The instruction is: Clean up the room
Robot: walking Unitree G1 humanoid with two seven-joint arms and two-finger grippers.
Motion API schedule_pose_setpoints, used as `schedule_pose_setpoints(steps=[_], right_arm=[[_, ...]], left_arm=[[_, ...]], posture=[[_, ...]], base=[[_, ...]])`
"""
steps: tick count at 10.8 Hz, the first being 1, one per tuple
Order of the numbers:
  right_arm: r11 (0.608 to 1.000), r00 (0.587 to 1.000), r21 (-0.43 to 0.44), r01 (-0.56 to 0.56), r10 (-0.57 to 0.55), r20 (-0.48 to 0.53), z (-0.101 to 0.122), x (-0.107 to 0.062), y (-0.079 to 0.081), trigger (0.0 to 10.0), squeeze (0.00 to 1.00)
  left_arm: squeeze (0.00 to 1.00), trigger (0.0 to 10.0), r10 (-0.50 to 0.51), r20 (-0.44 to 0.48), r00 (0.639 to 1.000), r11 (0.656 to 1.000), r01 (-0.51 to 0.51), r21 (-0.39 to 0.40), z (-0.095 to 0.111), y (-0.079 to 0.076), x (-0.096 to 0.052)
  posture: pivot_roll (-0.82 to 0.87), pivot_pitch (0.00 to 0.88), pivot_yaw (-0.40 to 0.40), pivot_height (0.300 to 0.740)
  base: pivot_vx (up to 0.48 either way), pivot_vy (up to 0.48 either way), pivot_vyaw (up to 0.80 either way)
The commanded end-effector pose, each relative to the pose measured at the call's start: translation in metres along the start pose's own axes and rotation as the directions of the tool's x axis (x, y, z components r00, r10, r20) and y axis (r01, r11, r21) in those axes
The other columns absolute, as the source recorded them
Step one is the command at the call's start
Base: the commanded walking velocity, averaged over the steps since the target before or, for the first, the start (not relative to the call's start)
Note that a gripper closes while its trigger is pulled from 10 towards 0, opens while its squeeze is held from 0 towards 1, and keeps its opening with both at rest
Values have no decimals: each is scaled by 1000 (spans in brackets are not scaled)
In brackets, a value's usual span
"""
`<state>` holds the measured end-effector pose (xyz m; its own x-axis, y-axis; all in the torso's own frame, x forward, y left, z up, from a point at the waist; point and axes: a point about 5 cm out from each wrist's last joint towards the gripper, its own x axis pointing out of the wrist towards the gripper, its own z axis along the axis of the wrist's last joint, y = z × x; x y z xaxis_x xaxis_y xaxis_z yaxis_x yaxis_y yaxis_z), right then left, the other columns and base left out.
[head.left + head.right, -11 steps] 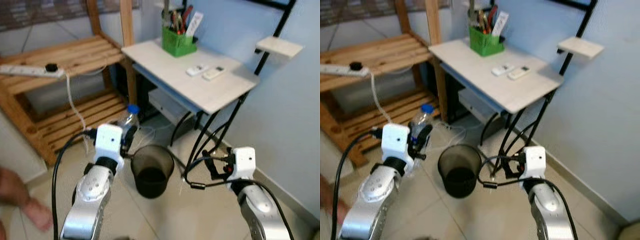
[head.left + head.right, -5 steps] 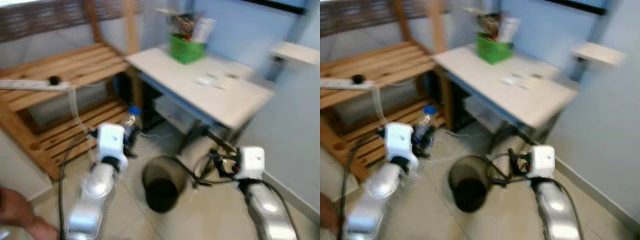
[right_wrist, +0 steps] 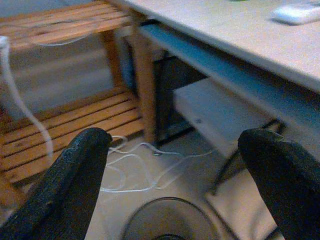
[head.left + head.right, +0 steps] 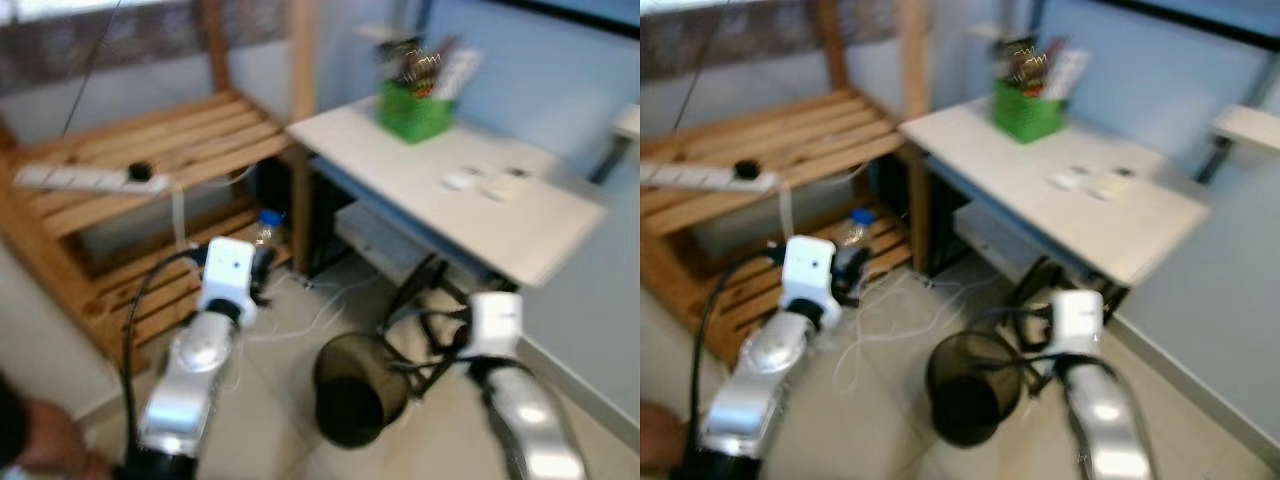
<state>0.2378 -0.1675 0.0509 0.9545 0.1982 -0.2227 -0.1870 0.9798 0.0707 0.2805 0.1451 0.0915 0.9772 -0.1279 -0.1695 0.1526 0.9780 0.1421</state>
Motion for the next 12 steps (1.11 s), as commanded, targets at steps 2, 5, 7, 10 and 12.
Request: schedule_pose_setpoints(steps=[2,5,7,10,12], right_arm=[[1000,1000,-14,27,-27,4,2,-3,-9,10000,0],[998,998,-21,55,-55,12,4,-14,-14,10000,0],[998,998,-26,57,-58,-6,0,-13,-12,10000,0],[999,1000,-15,28,-28,-9,1,-7,-6,10000,0],[1000,1000,-17,21,-21,-11,0,-7,-5,10000,0]], left_arm=[[0,10000,-39,2,999,998,39,56,-6,-14,14],[0,10000,-78,54,995,994,74,78,1,-20,19],[0,10000,-73,48,996,994,69,83,-8,-16,9],[0,10000,-61,58,996,996,57,76,-7,-15,3],[0,10000,-64,61,996,995,59,76,-7,-14,2]], posture=[[-95,0,-7,740],[-142,1,9,740],[-121,0,6,740],[-90,4,-5,740],[-87,14,-10,740]], base=[[0,0,0],[0,0,0],[0,0,0],[0,0,-800],[0,0,-800]])
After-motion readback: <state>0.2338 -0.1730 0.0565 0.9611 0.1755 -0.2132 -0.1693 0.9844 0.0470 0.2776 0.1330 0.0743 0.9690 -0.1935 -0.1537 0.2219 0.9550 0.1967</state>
